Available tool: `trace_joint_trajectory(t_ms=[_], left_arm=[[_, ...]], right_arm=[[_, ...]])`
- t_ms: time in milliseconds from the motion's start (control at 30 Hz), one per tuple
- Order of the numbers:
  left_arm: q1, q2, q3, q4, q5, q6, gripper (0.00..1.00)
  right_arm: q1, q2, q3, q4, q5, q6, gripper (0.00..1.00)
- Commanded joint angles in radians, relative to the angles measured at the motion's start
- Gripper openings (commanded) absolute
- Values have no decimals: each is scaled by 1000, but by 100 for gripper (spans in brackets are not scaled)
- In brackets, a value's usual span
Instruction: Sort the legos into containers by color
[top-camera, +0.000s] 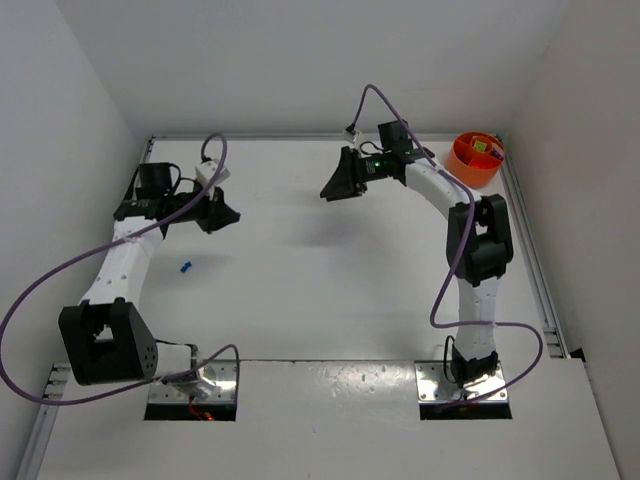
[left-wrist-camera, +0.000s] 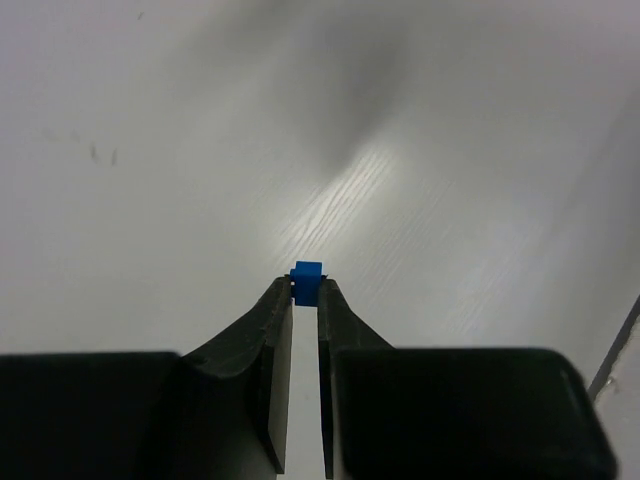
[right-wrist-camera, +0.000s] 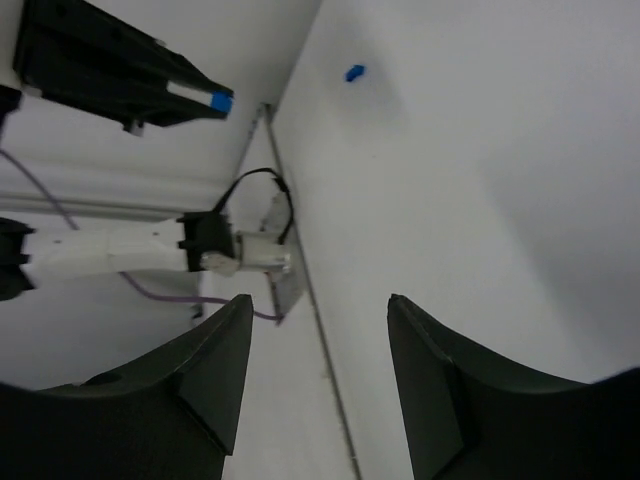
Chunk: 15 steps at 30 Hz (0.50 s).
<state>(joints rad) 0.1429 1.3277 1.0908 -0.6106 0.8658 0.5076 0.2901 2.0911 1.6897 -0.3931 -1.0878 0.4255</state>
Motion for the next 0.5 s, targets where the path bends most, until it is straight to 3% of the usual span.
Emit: trace_joint_trajectory(t_ms=[0, 133, 467], left_arm=[[-100, -38, -38, 215, 56, -217, 6], [-224, -27, -48, 324, 15, -303, 5], [-397, 24, -35, 503, -60, -380, 5]], right_arm=[[17, 32, -36, 345, -212, 367, 57], [56, 55, -27, 476, -250, 490, 57], [129, 93, -12, 623, -308, 631, 57]])
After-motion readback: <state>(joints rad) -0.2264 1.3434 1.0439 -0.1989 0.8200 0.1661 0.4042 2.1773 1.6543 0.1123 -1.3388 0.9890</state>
